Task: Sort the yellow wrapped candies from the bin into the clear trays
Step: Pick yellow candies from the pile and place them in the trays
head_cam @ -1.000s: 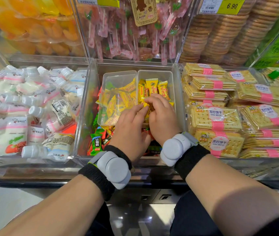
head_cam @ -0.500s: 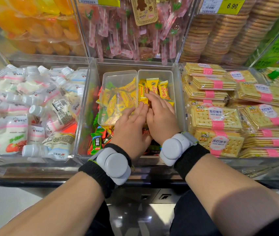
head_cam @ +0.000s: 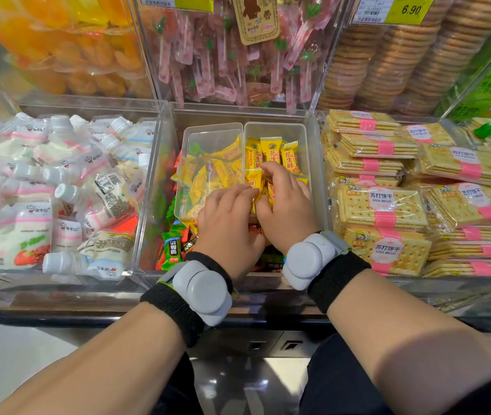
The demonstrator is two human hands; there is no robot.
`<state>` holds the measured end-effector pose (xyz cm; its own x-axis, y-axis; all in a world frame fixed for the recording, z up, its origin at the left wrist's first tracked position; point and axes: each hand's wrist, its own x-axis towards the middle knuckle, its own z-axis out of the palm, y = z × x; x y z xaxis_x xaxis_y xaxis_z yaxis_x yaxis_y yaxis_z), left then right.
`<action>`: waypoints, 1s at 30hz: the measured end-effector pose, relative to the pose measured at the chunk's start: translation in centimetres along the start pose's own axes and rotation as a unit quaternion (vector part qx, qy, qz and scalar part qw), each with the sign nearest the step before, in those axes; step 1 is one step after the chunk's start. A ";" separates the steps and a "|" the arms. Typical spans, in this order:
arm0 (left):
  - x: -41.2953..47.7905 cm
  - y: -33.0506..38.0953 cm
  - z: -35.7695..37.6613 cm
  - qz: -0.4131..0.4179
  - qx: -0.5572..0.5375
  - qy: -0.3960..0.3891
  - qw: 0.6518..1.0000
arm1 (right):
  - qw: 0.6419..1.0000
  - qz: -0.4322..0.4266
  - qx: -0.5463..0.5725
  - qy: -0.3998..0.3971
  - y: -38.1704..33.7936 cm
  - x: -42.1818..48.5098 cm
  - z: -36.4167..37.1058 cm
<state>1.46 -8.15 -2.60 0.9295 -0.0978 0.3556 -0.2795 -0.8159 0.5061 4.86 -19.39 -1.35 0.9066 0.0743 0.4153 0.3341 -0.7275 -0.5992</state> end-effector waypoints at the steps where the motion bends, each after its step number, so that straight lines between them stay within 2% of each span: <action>1: -0.1 0.0 0.0 -0.008 -0.006 0.012 1.000 | 1.000 -0.001 0.000 0.002 0.0 0.0 0.0; 4: -0.3 -0.2 -0.1 -0.031 -0.001 0.031 0.999 | 1.000 -0.010 -0.007 -0.001 0.0 0.0 0.0; 8: -0.7 -0.8 -0.7 -0.003 0.029 0.039 0.999 | 0.999 -0.024 -0.026 0.016 -0.1 0.0 0.2; 12: -1.2 -1.7 -1.4 -0.020 0.085 0.008 0.996 | 0.996 -0.063 -0.058 0.018 -0.2 -0.2 0.3; 19: -1.7 -3.3 -2.2 -0.094 0.155 -0.053 0.982 | 0.983 -0.125 -0.126 -0.045 -0.2 -0.4 0.6; 26: -1.9 -3.5 -2.4 -0.103 0.159 -0.072 0.979 | 0.972 -0.140 -0.170 -0.081 -0.2 -0.3 0.7; 30: -1.9 -3.3 -2.4 -0.103 0.158 -0.068 0.980 | 0.970 -0.136 -0.188 -0.074 -0.4 -0.2 0.6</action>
<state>0.05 -3.89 -3.11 0.9880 0.0297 0.1517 -0.0141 -0.9598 0.2802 4.71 -18.71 -1.67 0.8340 0.3759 0.4040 0.4746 -0.8621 -0.1775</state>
